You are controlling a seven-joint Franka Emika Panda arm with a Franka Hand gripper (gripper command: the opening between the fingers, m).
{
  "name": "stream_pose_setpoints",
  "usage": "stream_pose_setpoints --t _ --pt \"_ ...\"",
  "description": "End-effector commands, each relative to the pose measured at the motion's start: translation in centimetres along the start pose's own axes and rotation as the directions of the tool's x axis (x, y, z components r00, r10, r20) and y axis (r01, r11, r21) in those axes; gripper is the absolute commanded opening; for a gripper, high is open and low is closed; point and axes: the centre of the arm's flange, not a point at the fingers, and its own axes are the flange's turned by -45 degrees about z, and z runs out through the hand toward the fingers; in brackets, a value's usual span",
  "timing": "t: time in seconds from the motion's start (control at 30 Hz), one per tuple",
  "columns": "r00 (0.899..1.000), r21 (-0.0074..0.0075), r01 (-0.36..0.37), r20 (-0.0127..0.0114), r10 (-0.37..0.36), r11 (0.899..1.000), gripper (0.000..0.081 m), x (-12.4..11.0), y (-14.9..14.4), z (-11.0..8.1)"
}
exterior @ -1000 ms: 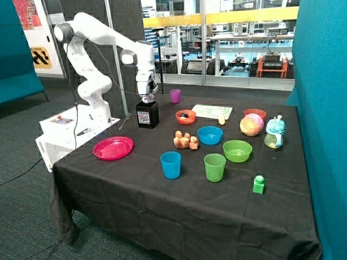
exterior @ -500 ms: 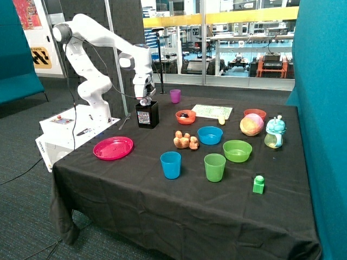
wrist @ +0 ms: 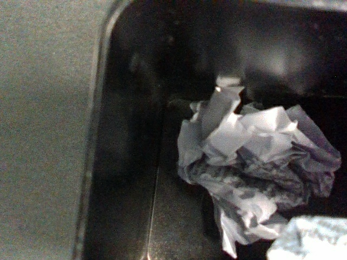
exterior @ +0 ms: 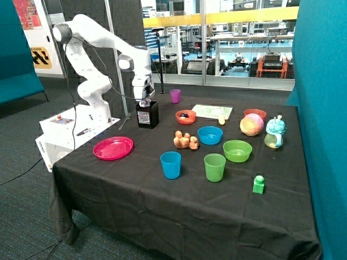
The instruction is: Throw away the rubbish paper
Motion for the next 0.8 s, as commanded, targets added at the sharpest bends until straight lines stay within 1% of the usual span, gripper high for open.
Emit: stream_pose_setpoints --t 0.0,0.23,0.57,0.77 --pt "1.0 0.0021 0.006 0.0011 -0.006 1.0 0.0786 -0.1 0.2 0.2" --pt "1.0 0.0021 -0.001 0.0012 0.001 1.0 0.0806 -0.5 0.5 0.2" --pt "1.0 0.0021 0.004 0.0012 -0.004 1.0 0.0807 -0.8 0.3 -0.3" --pt "1.0 0.0021 0.014 0.0011 -0.014 1.0 0.0772 -0.5 -0.1 -1.0"
